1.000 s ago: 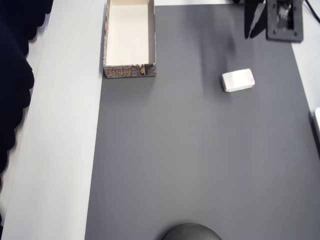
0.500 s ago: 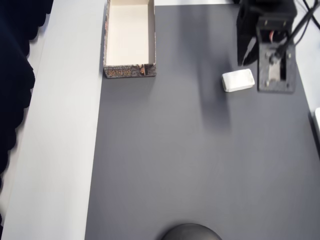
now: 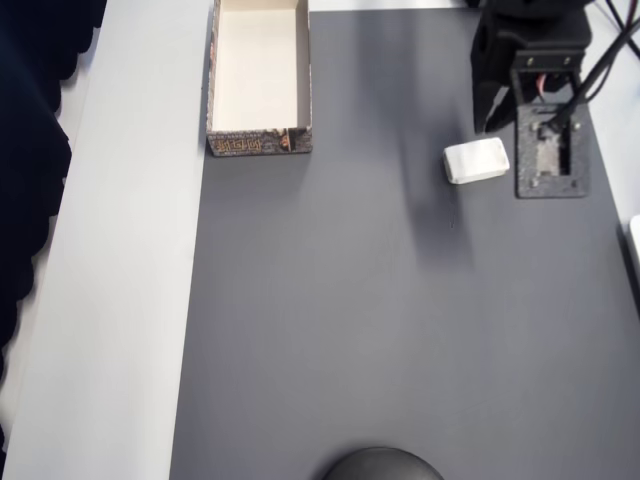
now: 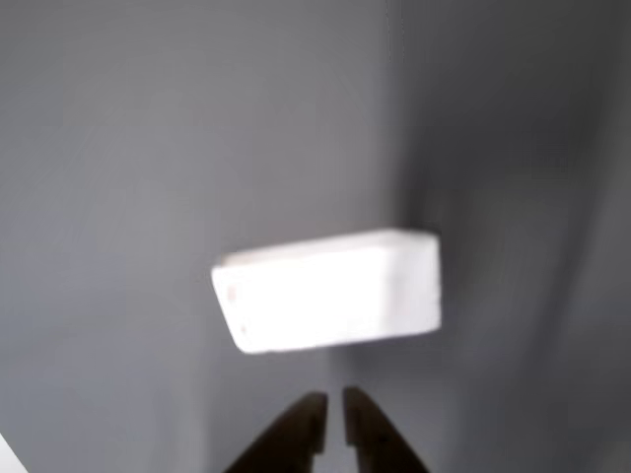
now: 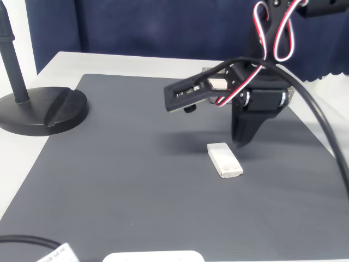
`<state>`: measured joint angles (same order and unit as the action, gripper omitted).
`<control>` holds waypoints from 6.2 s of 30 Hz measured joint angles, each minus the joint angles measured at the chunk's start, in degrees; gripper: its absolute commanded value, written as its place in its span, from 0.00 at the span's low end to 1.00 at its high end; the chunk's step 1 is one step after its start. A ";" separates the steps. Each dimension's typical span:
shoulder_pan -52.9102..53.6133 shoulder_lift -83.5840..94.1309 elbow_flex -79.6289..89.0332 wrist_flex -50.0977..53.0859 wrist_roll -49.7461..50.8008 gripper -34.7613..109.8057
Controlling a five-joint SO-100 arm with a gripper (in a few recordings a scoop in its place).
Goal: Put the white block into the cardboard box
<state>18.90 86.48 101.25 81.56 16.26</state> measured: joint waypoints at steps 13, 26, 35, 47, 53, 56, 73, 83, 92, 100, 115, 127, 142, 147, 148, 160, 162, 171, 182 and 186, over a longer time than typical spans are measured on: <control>-0.09 -0.88 -3.52 0.70 16.00 0.23; -0.79 -1.23 -3.60 2.02 62.75 0.23; -0.79 -1.23 -3.60 -0.62 81.91 0.23; -0.62 -1.23 -3.60 -0.62 91.67 0.26; 0.35 -1.23 -3.60 -0.70 92.02 0.36; 0.44 -1.23 -3.60 -1.14 92.02 0.40; 0.44 -2.20 -3.60 -4.31 95.54 0.51; 0.44 -4.75 -3.60 -6.68 96.24 0.51; -0.53 -7.03 -3.60 -8.88 96.24 0.50; -0.70 -7.91 -3.60 -9.67 96.24 0.51; -0.70 -9.23 -3.60 -11.25 96.24 0.51; -0.70 -10.20 -3.60 -11.25 96.24 0.50; -0.70 -10.72 -3.60 -12.13 96.94 0.47; -0.70 -10.72 -3.60 -12.13 96.94 0.46; -0.70 -10.90 -3.60 -12.22 96.94 0.46; -0.70 -11.16 -3.60 -13.27 96.94 0.45; -0.70 -11.16 -3.60 -13.18 96.94 0.45; -0.70 -11.16 -3.60 -13.01 96.94 0.45; -1.14 -11.51 -3.60 -13.01 97.12 0.43; -1.14 -11.51 -3.60 -13.01 97.12 0.42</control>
<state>17.75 74.97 97.65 68.55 113.38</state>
